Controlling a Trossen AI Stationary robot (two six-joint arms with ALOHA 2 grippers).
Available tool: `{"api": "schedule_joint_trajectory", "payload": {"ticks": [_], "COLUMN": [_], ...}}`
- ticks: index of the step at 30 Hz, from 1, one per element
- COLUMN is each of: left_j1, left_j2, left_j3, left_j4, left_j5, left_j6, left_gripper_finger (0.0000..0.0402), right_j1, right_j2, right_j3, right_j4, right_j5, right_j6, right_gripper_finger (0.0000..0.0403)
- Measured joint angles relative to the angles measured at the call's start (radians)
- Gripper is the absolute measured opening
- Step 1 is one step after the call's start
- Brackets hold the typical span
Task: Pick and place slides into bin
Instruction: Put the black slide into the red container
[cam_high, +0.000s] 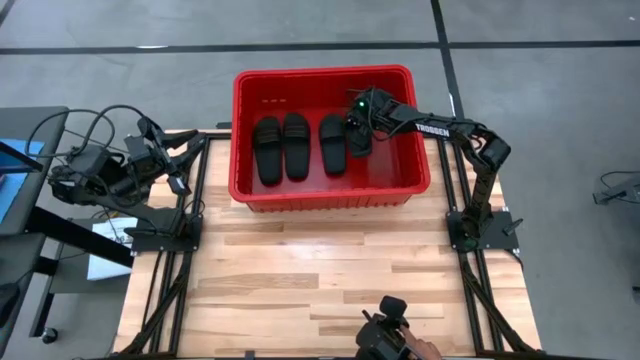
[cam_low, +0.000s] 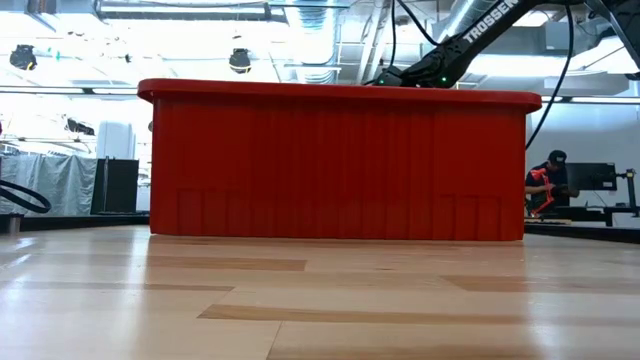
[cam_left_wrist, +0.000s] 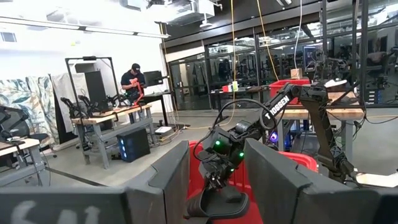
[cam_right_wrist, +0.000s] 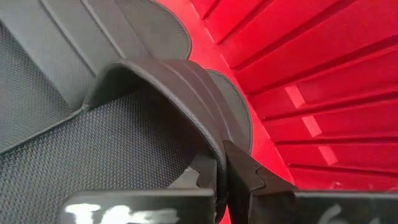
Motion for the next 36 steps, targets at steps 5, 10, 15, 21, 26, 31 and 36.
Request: {"api": "schedule_joint_trajectory", "payload": {"ticks": [5, 10, 15, 21, 26, 31, 36], "left_j1": [0.000, 0.000, 0.000, 0.000, 0.000, 0.000, 0.000], "left_j2": [0.000, 0.000, 0.000, 0.000, 0.000, 0.000, 0.000], "left_j3": [0.000, 0.000, 0.000, 0.000, 0.000, 0.000, 0.000], "left_j4": [0.000, 0.000, 0.000, 0.000, 0.000, 0.000, -0.001], "left_j5": [0.000, 0.000, 0.000, 0.000, 0.000, 0.000, 0.000], "left_j6": [0.000, 0.000, 0.000, -0.005, -0.009, -0.016, -0.016], "left_gripper_finger": [0.0146, 0.0146, 0.0146, 0.0146, 0.0146, 0.0146, 0.0146], "right_j1": [0.000, 0.000, 0.000, 0.000, 0.000, 0.000, -0.001], "right_j2": [0.000, 0.000, 0.000, 0.000, 0.002, 0.002, 0.003], "right_j3": [0.000, 0.000, 0.000, 0.000, 0.000, 0.000, 0.000], "right_j4": [-0.009, -0.055, -0.074, -0.068, -0.063, -0.046, -0.045], "right_j5": [-0.001, -0.001, -0.001, -0.003, -0.004, -0.004, -0.030], "right_j6": [-0.001, -0.002, 0.005, 0.005, 0.005, 0.002, -0.003], "right_gripper_finger": [0.0002, 0.0026, 0.0051, 0.0055, 0.0055, 0.0055, 0.0056]}}
